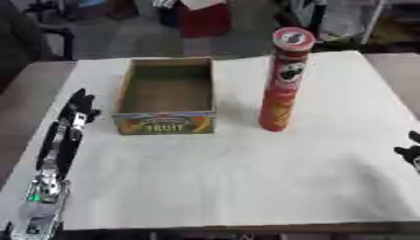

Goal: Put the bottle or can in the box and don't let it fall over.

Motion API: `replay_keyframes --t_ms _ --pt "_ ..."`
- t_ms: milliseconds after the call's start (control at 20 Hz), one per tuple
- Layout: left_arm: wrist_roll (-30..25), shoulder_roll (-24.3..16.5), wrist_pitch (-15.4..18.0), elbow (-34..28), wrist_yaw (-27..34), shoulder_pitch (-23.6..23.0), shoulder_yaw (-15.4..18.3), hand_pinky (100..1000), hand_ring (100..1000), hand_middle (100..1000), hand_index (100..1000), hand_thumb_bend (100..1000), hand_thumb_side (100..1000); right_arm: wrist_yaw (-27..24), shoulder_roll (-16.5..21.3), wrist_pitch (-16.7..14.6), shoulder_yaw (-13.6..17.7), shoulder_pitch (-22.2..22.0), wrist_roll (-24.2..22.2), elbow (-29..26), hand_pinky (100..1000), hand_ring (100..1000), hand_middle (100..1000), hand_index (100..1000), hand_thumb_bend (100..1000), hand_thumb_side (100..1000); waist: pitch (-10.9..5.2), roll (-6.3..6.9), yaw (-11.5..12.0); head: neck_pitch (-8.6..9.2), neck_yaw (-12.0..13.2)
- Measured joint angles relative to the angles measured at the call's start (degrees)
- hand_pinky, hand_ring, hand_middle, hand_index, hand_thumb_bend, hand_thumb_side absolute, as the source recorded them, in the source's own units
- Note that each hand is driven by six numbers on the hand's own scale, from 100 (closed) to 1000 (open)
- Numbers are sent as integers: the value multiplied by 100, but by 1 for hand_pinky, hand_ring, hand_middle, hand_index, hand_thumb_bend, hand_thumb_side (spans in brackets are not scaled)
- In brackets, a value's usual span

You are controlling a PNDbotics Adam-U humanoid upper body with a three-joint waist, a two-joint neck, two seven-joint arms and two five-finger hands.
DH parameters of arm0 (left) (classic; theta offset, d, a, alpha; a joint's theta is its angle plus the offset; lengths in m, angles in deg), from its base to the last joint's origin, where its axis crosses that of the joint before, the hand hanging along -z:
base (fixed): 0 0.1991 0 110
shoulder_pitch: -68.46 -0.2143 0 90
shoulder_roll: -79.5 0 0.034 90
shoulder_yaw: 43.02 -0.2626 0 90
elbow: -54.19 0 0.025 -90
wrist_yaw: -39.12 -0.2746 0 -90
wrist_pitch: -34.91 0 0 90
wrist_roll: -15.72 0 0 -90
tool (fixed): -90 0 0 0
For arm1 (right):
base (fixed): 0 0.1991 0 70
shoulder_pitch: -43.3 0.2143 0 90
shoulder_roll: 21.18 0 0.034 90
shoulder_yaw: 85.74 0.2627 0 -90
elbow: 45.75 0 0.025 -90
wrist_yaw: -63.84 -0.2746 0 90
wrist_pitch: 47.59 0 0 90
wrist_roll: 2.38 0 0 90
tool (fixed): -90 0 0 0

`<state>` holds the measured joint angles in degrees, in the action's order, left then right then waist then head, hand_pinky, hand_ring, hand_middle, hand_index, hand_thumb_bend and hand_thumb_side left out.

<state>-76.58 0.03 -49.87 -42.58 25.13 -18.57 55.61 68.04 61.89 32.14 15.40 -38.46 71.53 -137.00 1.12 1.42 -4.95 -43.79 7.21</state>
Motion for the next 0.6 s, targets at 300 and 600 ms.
replay_keyframes --t_ms 300,600 --pt "-41 40 4 0 5 0 -33 845 779 863 1000 322 1000 -76 774 -289 -300 1164 -26 489 966 874 1000 932 100 599 0 -12 121 0 -32" --pt "-92 44 17 -1 16 1 -106 845 779 864 1000 319 1000 -89 1260 -564 -588 2357 -130 1298 965 941 1000 951 100 585 45 -1 291 0 -142"
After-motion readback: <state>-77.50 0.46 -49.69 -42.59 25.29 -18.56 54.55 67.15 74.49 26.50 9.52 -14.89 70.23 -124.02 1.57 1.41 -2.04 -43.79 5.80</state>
